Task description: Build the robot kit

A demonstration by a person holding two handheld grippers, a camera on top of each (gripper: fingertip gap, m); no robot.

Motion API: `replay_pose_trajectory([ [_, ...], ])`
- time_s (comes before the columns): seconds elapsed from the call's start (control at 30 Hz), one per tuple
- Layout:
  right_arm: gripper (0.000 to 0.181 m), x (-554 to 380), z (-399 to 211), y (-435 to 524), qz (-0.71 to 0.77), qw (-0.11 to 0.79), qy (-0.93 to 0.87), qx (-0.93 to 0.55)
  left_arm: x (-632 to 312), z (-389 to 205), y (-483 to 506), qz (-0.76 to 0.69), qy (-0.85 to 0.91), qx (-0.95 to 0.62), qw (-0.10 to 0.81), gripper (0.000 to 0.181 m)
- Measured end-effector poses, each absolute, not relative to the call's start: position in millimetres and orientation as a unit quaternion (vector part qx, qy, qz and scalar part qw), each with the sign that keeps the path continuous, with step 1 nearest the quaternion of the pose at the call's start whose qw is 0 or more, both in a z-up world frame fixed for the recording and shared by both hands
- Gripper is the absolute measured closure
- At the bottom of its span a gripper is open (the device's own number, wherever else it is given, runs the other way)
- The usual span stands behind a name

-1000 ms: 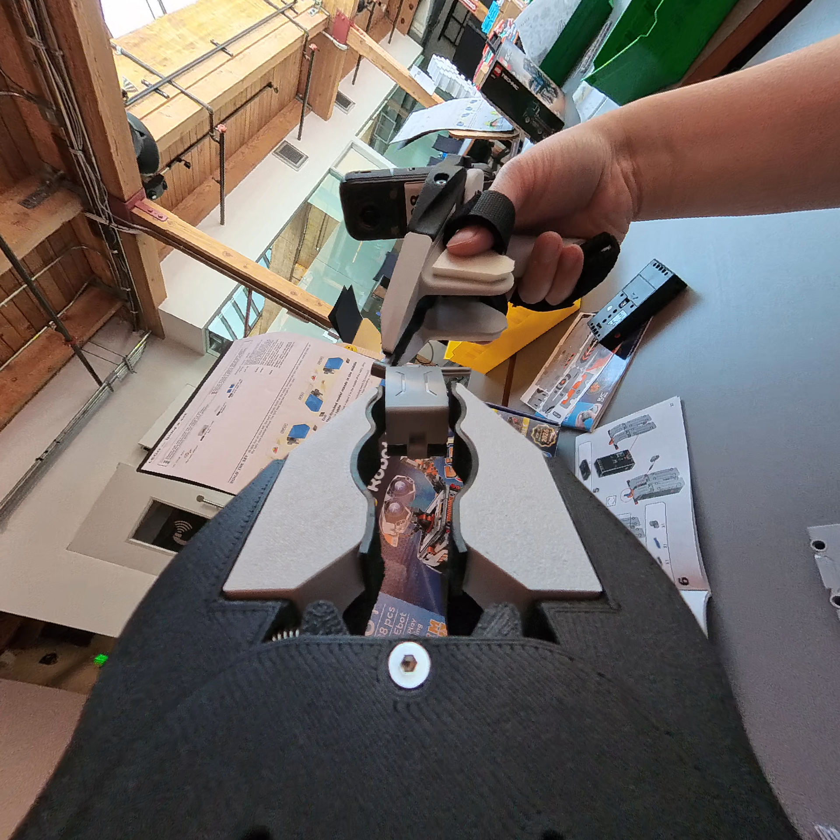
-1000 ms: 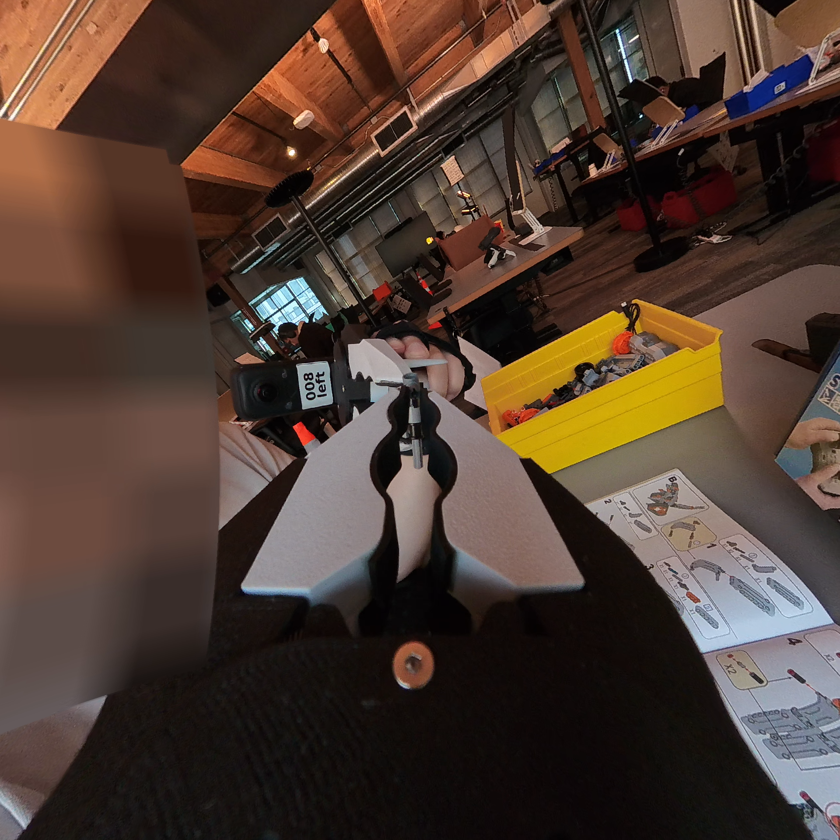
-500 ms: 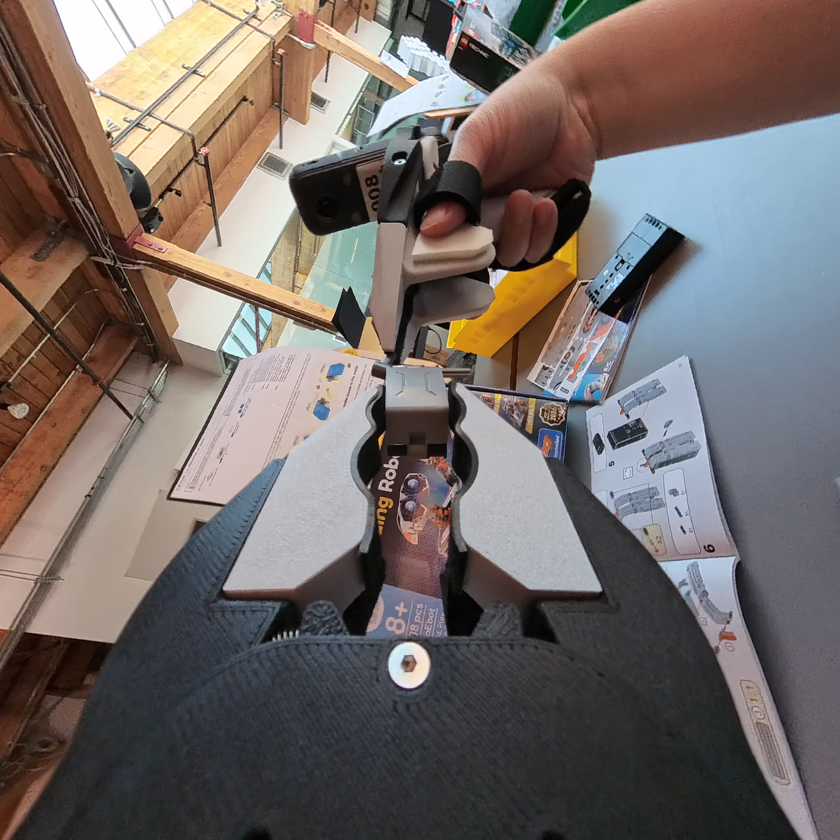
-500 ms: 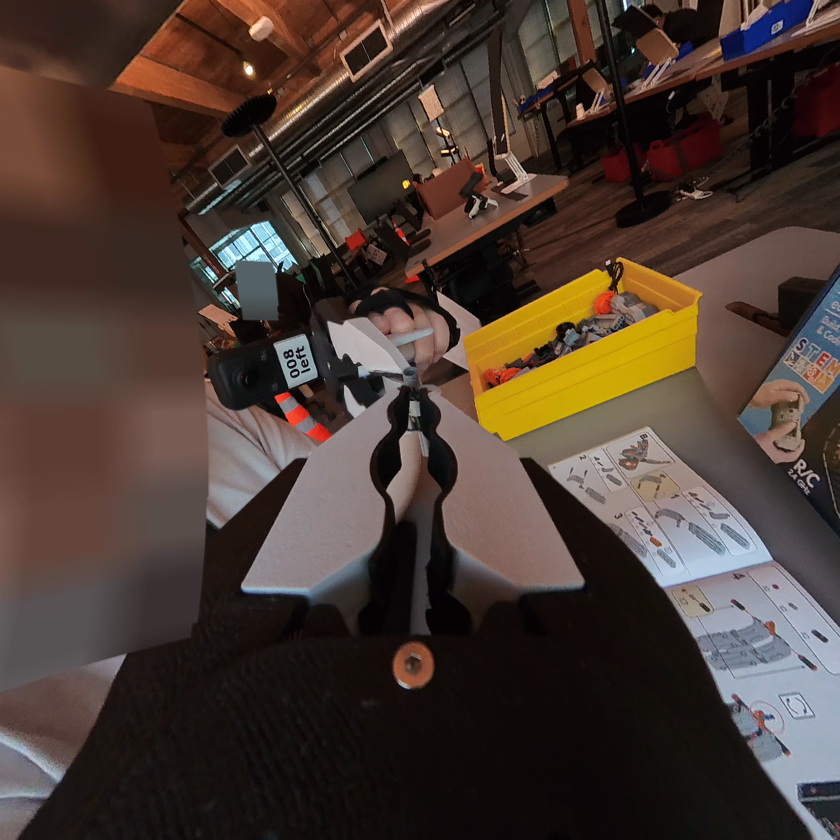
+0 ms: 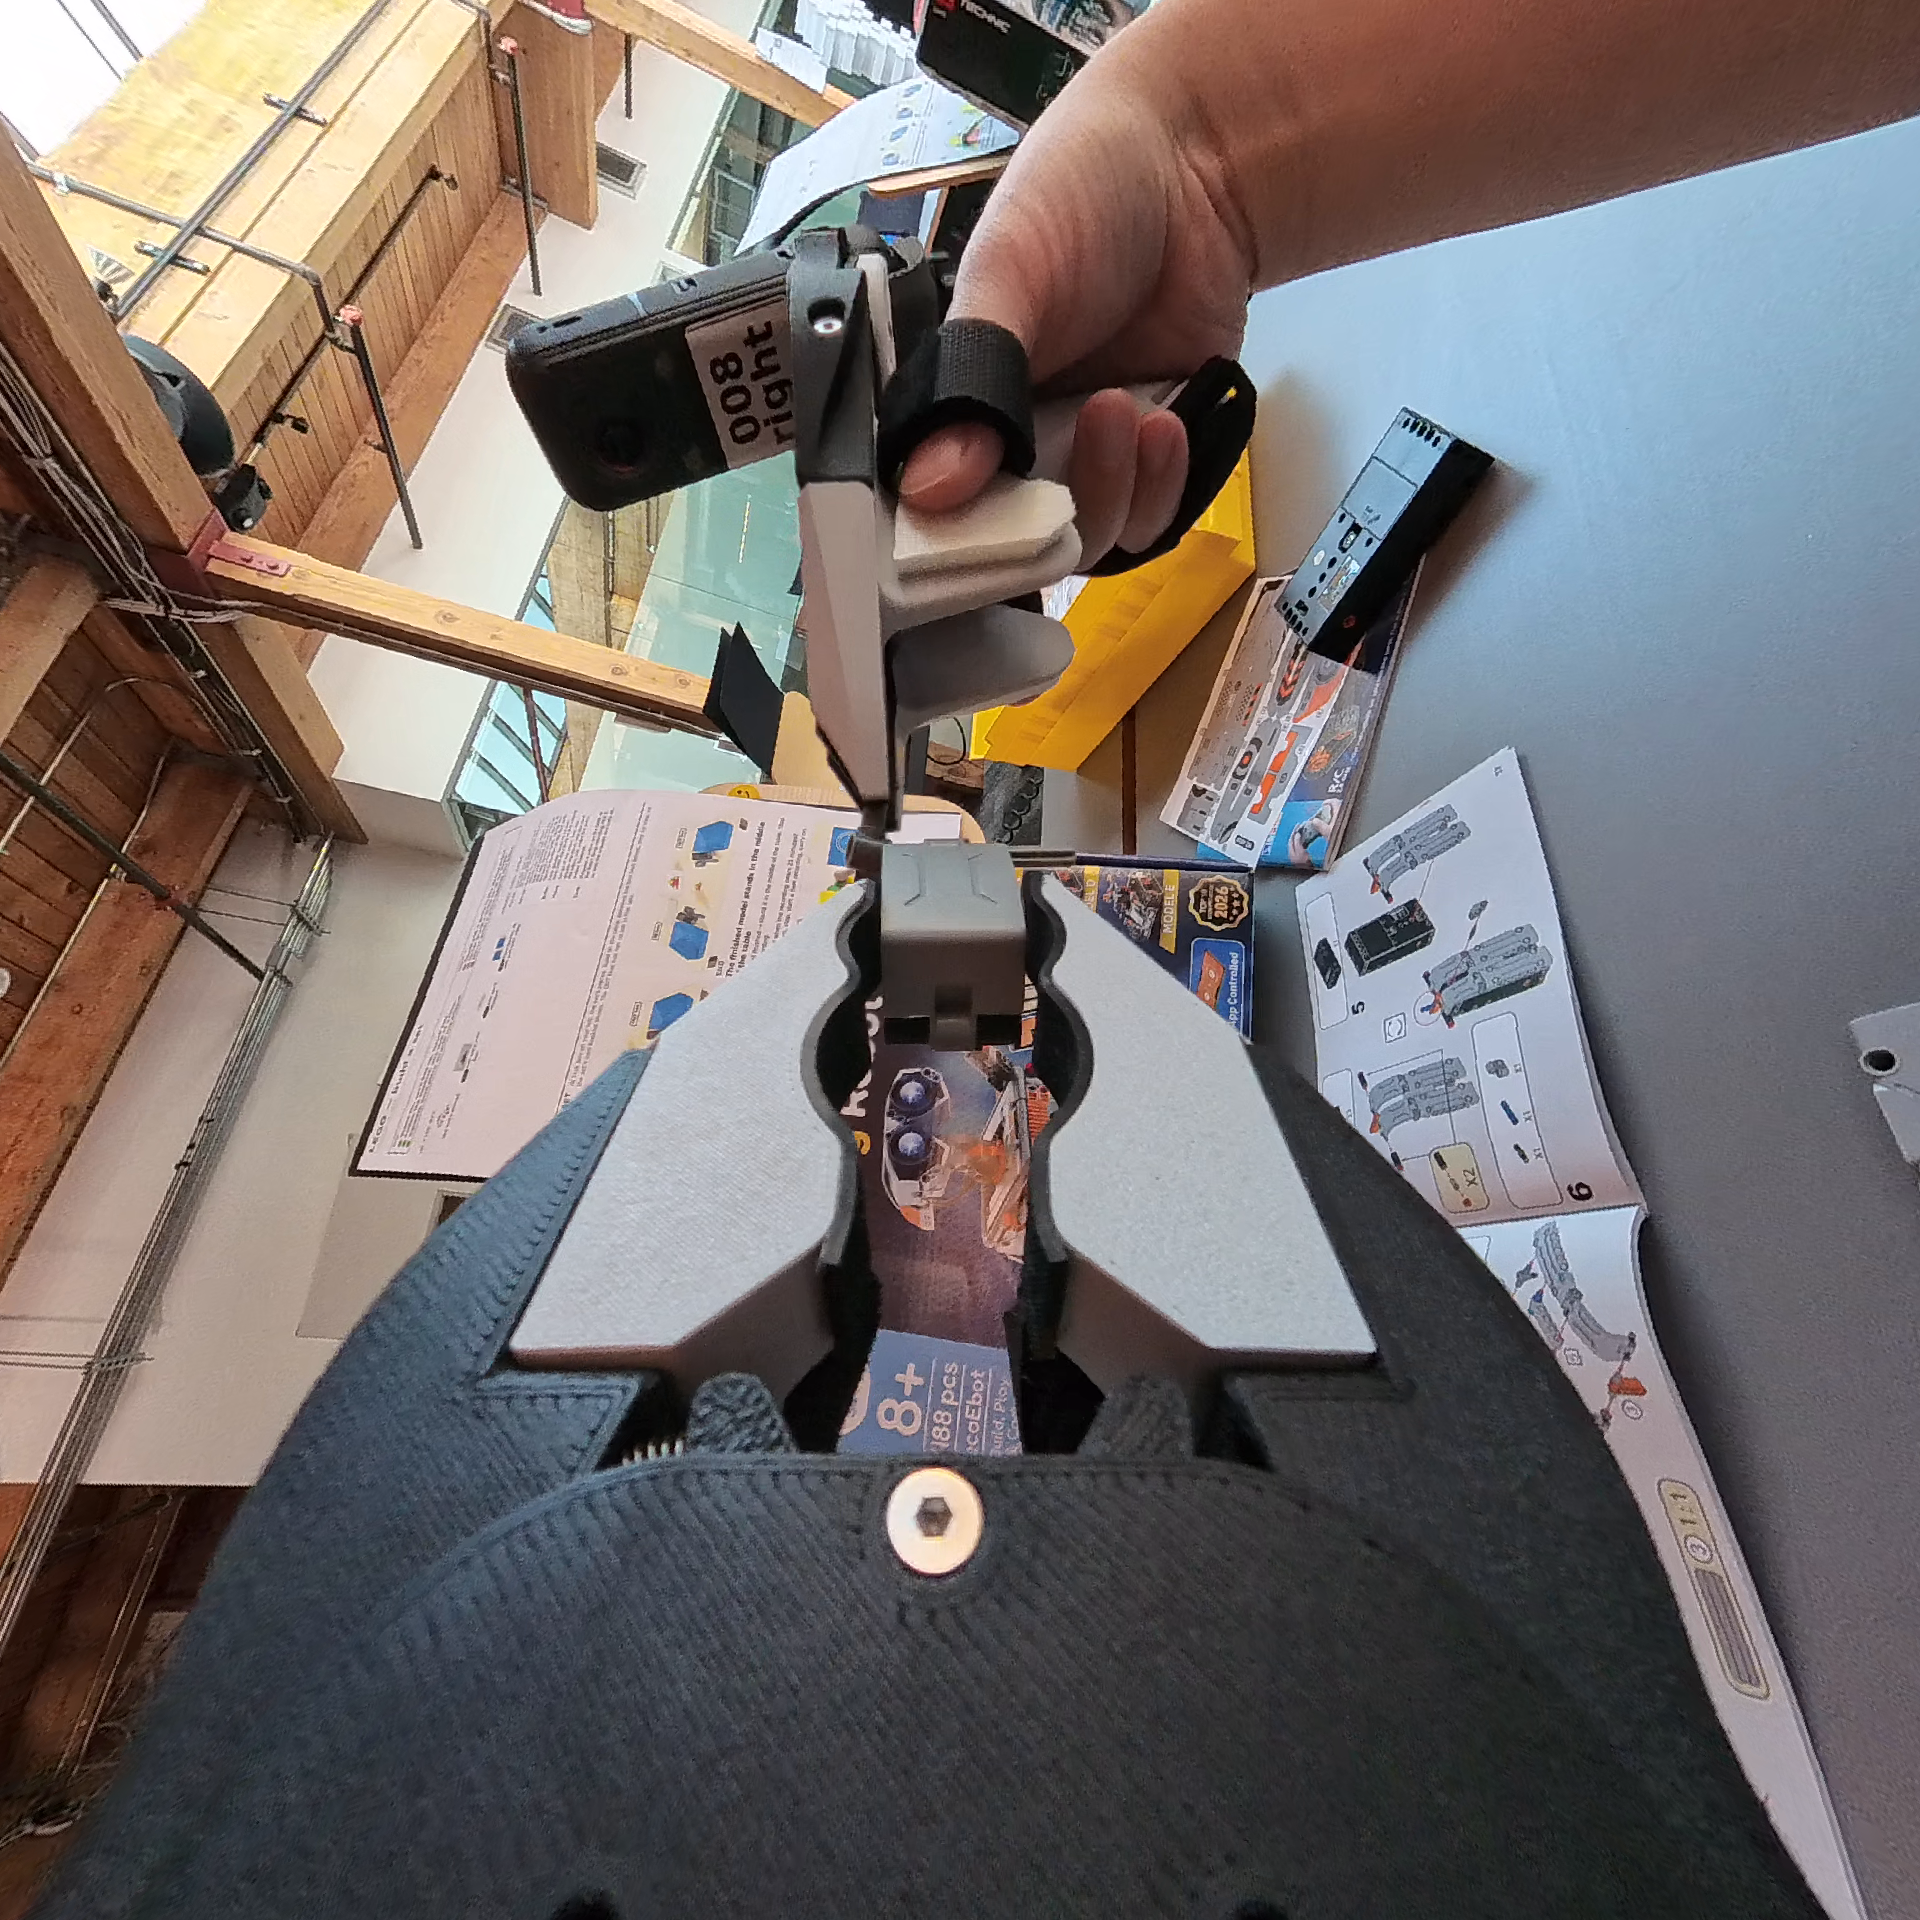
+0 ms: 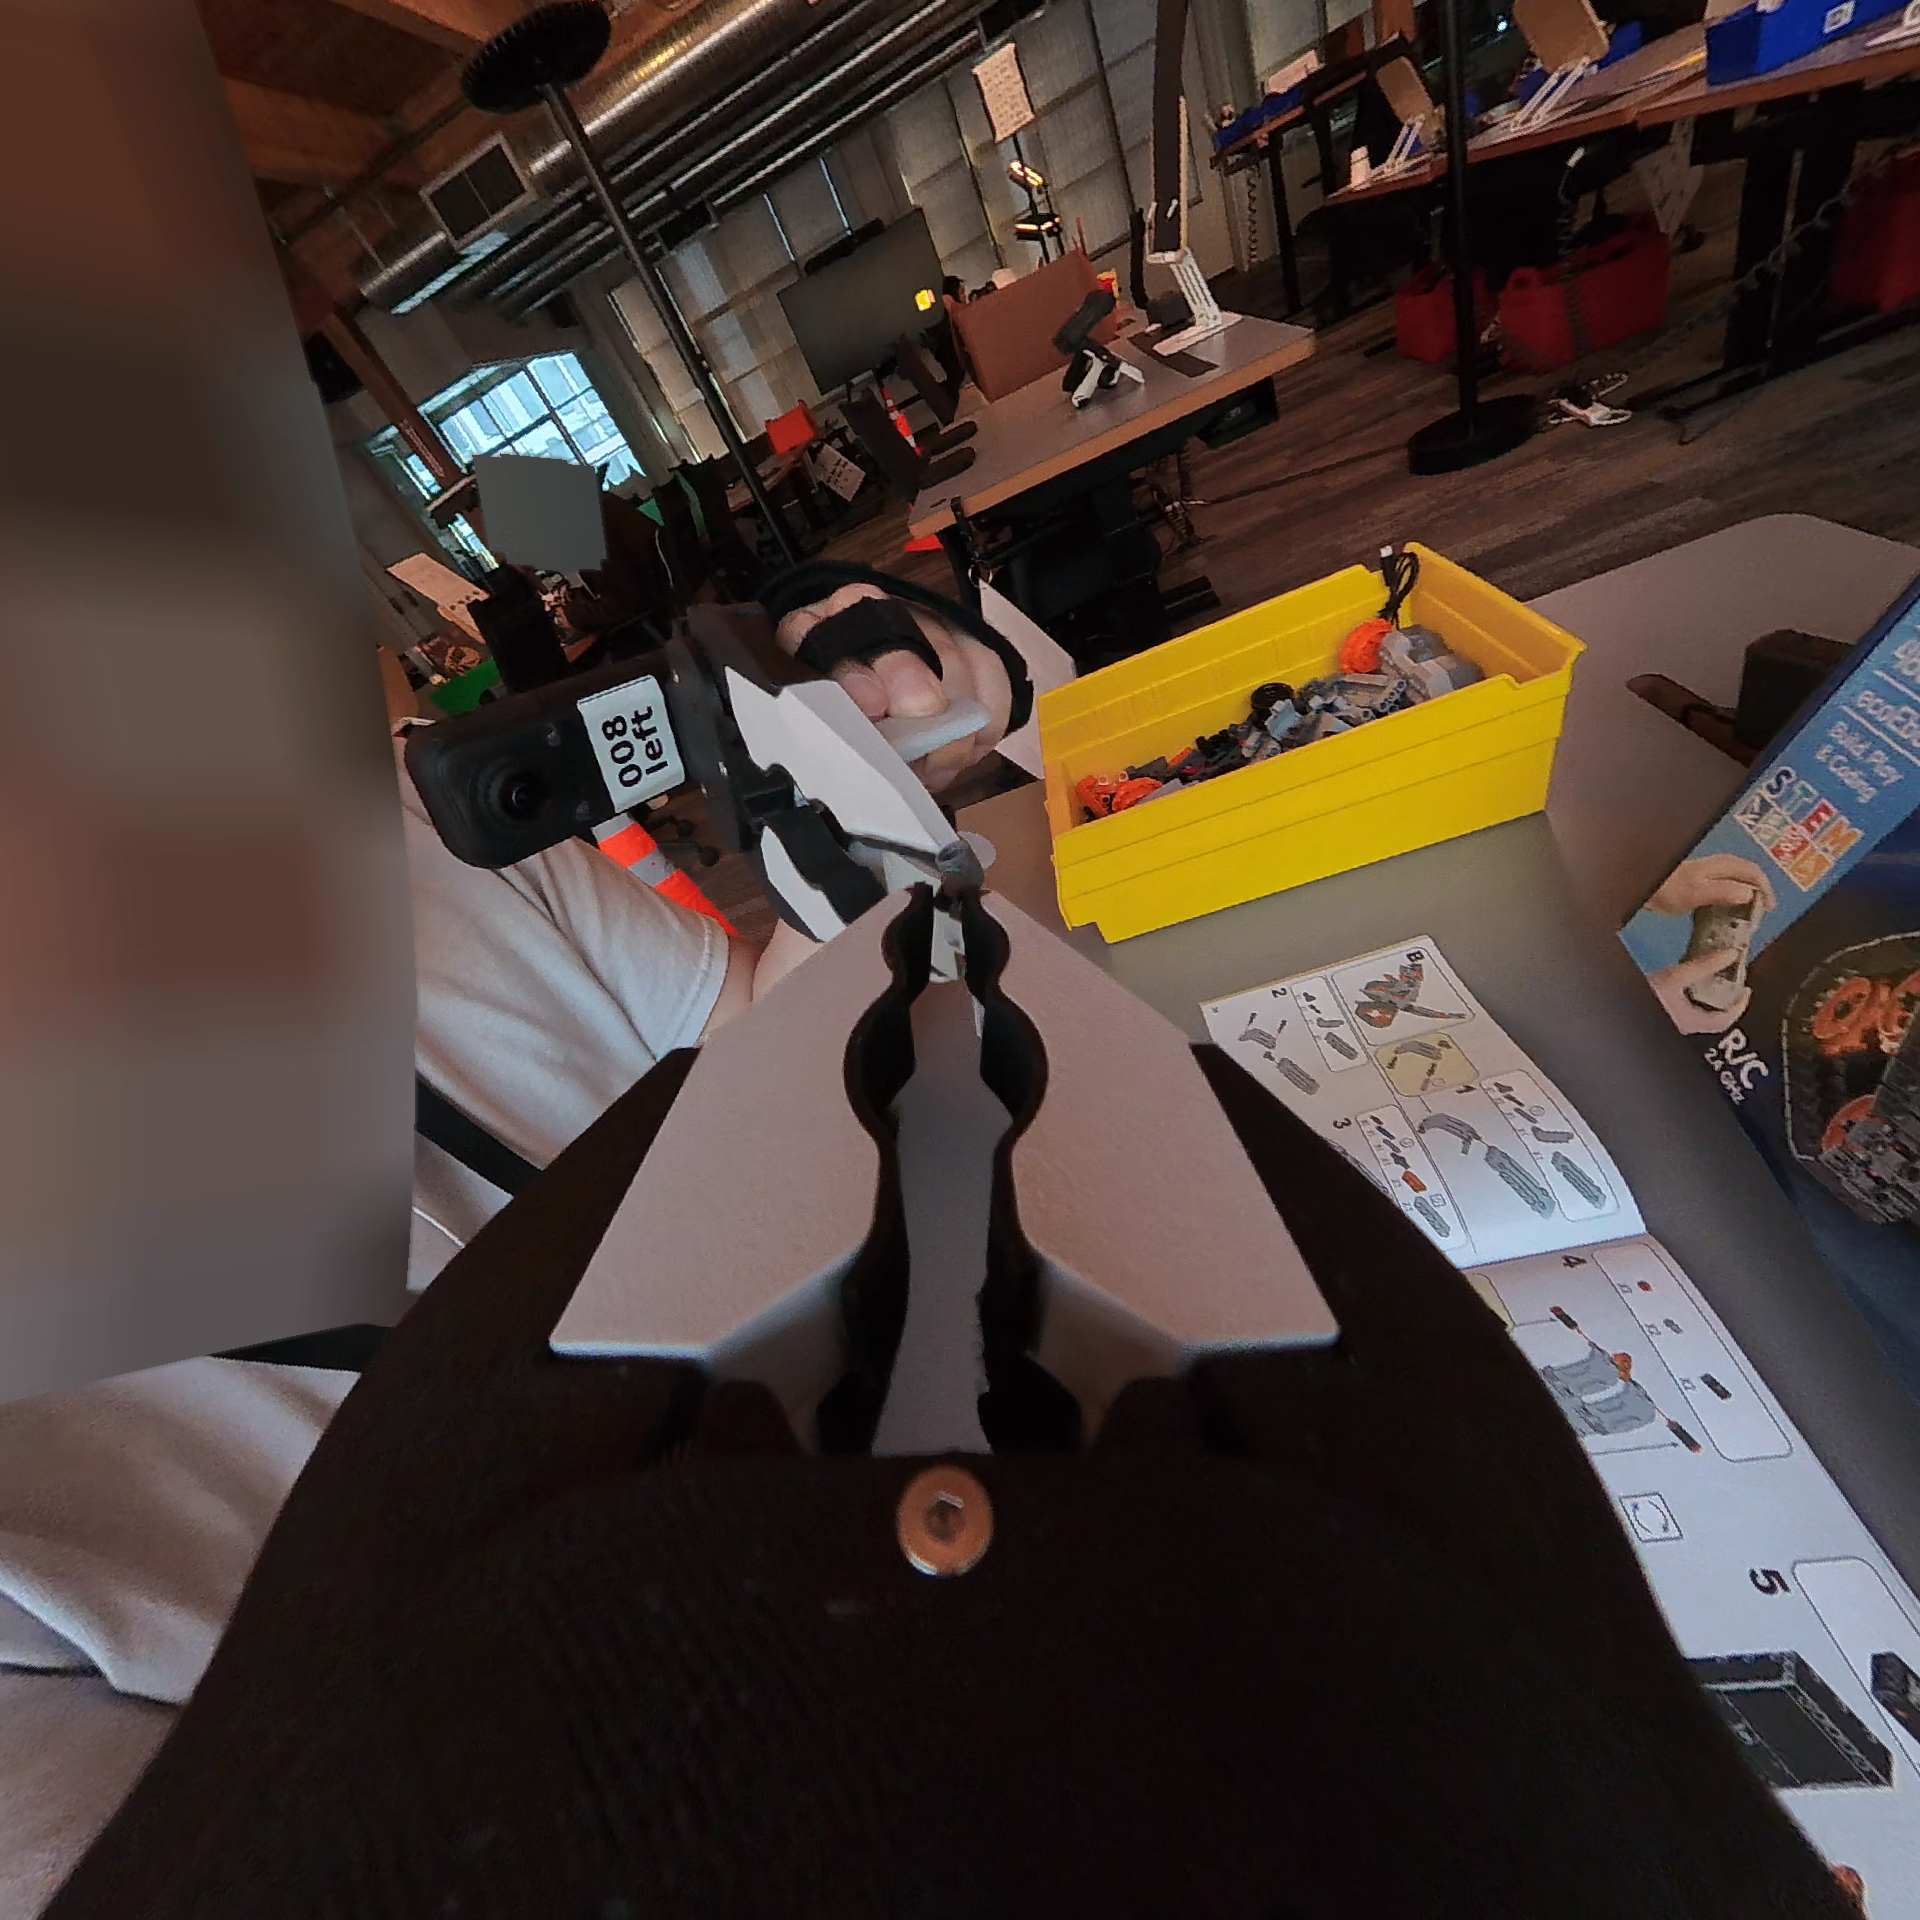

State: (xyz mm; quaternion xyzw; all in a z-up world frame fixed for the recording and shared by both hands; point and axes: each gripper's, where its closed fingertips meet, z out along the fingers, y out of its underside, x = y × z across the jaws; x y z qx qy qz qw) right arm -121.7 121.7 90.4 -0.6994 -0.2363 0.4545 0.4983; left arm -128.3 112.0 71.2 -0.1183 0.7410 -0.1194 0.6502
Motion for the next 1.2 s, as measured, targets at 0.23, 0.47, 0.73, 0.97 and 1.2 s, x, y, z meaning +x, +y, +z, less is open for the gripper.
replay_pose_trajectory([
  [0.23, 0.179, -123.7, 87.6, 124.4, 0.443, 0.5, -0.242, -0.704, -127.7, 70.7, 108.9, -0.126, 0.743, -0.116, 0.647, 0.156],
  [0.47, 0.179, -114.5, 91.5, 122.9, 0.484, 0.501, -0.223, -0.682, -133.0, 69.3, 121.9, -0.115, 0.745, -0.137, 0.643, 0.156],
  [0.73, 0.178, -125.4, -139.1, 116.5, 0.382, 0.253, -0.296, -0.838, -169.7, 92.9, 168.1, -0.105, 0.699, -0.204, 0.678, 0.156],
  [0.97, 0.178, -118.6, -172.2, 107.4, 0.313, 0.264, -0.336, -0.848, -157.8, 86.3, 160.0, -0.112, 0.711, -0.19, 0.668, 0.156],
  [1.2, 0.161, -111.7, -171.8, 107.6, 0.267, 0.284, -0.367, -0.845, -153.3, 83.4, 147.1, -0.128, 0.721, -0.171, 0.659, 0.156],
])
